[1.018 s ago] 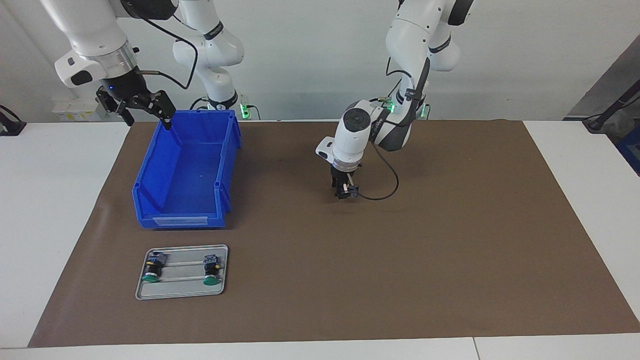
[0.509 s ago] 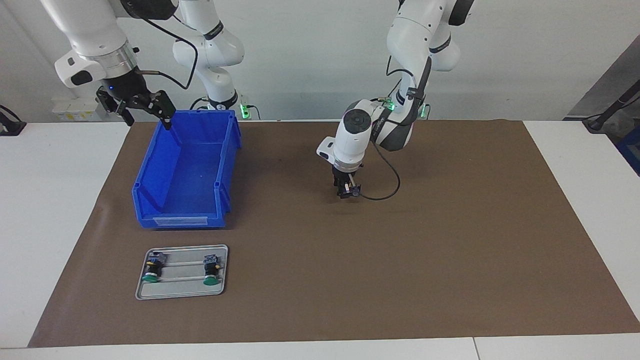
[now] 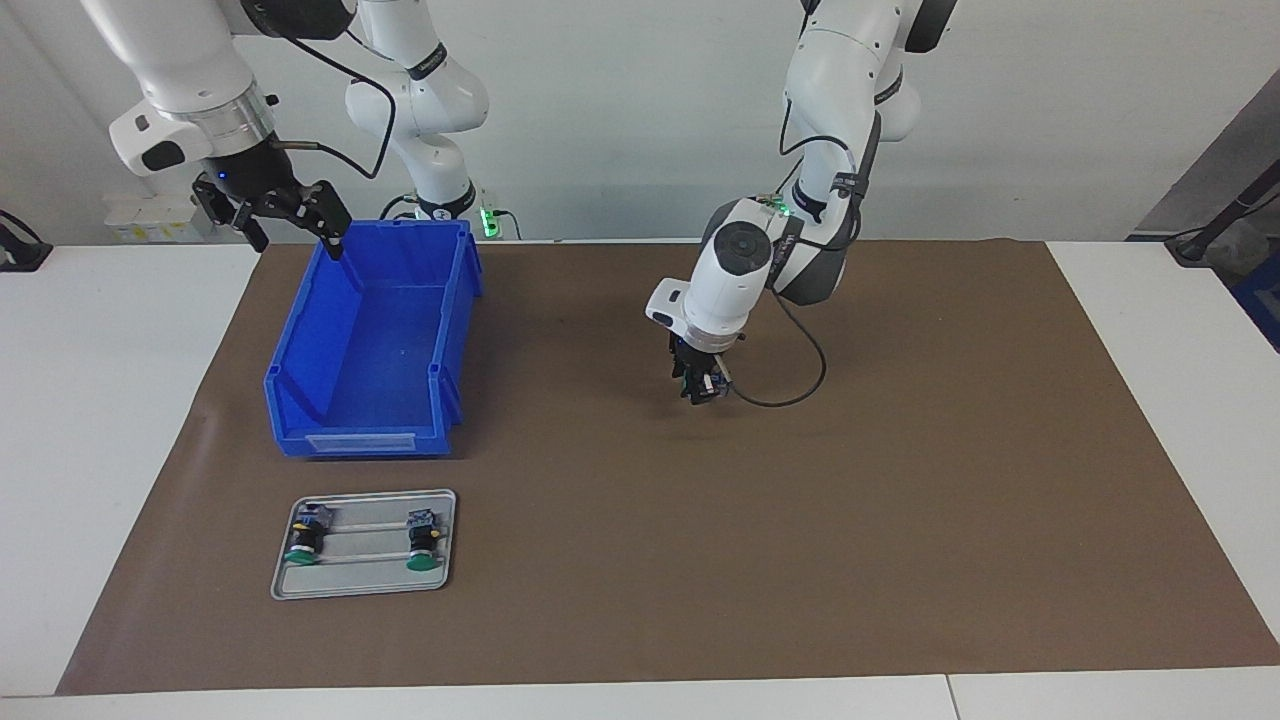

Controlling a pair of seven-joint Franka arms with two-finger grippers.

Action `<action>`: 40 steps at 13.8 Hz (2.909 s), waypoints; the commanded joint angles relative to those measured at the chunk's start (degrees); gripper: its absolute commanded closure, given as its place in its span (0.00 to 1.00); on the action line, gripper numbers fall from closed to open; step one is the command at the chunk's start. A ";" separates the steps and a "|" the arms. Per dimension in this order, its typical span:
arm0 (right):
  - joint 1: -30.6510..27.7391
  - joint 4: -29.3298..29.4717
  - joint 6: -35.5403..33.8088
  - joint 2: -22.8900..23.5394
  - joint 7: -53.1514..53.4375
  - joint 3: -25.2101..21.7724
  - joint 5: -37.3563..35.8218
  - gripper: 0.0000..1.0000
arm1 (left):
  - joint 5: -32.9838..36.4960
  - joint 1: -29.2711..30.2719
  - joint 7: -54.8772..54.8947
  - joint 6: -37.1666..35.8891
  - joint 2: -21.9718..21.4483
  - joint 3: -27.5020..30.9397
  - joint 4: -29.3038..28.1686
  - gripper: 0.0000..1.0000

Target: Place and press button with both arms

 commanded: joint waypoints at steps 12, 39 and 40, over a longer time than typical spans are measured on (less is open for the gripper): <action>-0.41 0.19 -0.74 -0.17 -1.16 0.13 0.86 0.00 | -57.86 9.26 52.16 -0.27 -4.91 -0.52 -12.62 0.87; -0.41 0.19 -0.74 -0.17 -1.16 0.22 0.86 0.00 | -81.89 17.26 75.13 -18.73 -4.14 -0.26 -24.77 1.00; -0.41 0.19 -0.74 -0.17 -1.16 0.13 0.86 0.00 | -81.90 17.18 75.13 -18.82 -3.78 -0.26 -24.49 1.00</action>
